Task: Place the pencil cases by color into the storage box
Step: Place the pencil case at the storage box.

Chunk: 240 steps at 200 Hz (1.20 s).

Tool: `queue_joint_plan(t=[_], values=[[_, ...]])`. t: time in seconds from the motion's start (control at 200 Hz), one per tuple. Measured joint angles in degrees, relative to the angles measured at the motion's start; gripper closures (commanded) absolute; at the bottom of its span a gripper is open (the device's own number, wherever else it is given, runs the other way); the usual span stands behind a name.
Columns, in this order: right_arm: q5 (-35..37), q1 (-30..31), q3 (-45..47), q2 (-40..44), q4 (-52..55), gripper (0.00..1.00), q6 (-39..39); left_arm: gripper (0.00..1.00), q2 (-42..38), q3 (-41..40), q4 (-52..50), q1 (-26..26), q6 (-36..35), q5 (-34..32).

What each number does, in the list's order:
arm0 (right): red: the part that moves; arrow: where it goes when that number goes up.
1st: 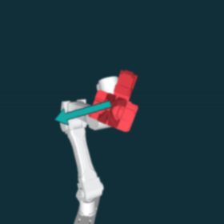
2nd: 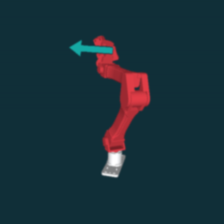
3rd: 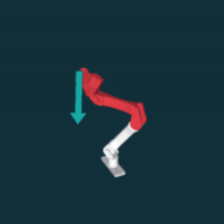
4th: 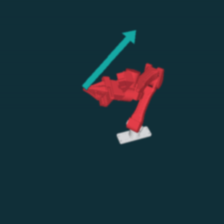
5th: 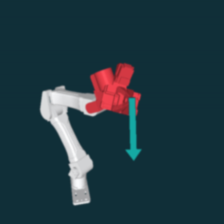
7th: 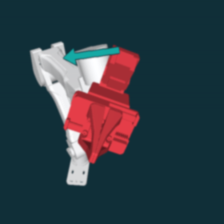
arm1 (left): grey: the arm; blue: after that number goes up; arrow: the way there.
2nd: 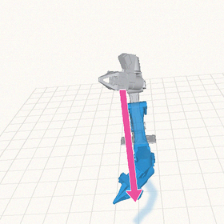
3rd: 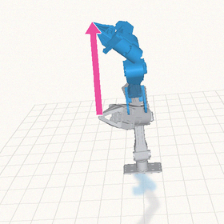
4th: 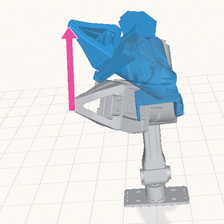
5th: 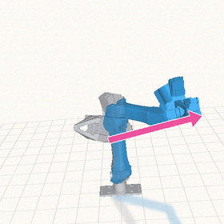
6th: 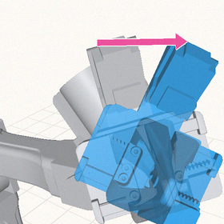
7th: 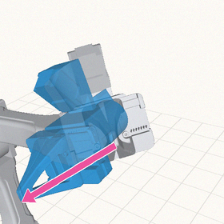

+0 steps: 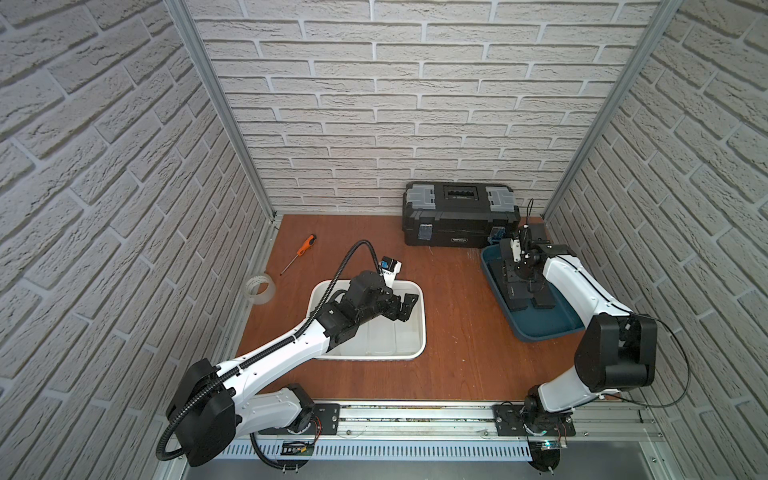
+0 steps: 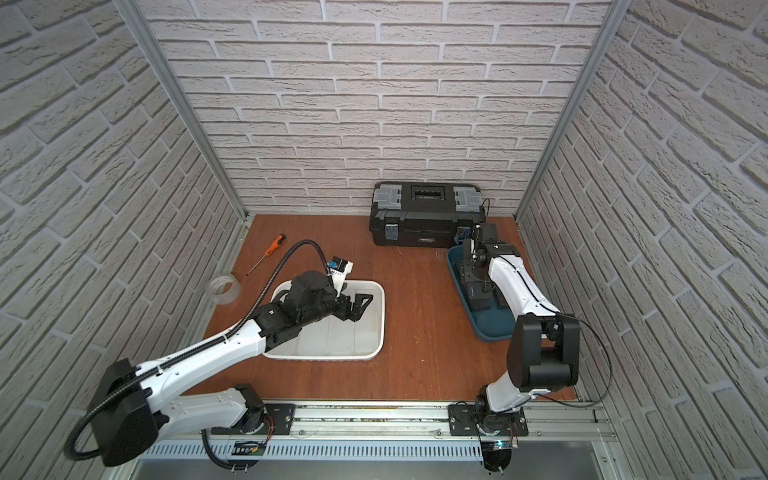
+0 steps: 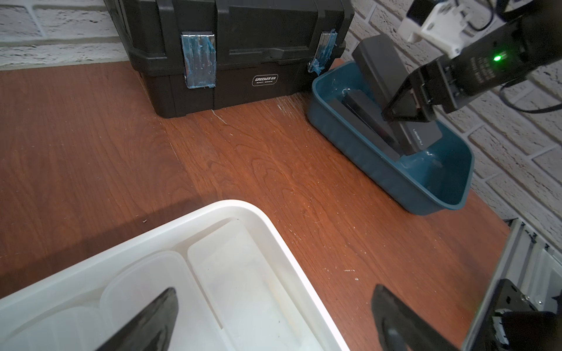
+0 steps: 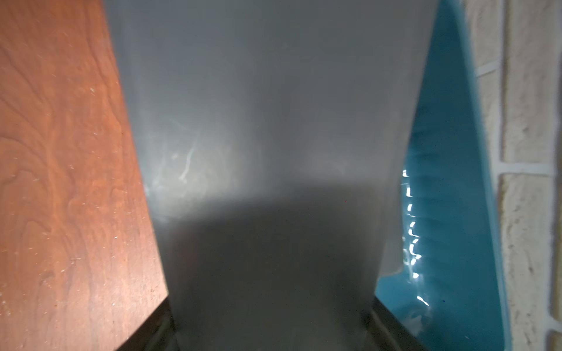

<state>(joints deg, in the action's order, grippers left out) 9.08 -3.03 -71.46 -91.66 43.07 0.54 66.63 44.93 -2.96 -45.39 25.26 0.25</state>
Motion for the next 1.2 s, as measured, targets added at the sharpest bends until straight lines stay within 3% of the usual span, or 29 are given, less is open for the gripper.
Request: queue_joint_plan(t=[0.24,1.2], values=[[-1.09,-1.4,-1.49,-6.01,-0.39,0.3,-0.61,0.02,-0.92,-0.76,-0.04,0.22,0.0,0.04],[-1.55,-1.86,2.1,-10.38,-2.89,0.3,-8.0,0.02,-2.93,-2.23,0.22,0.98,-0.04,0.46]])
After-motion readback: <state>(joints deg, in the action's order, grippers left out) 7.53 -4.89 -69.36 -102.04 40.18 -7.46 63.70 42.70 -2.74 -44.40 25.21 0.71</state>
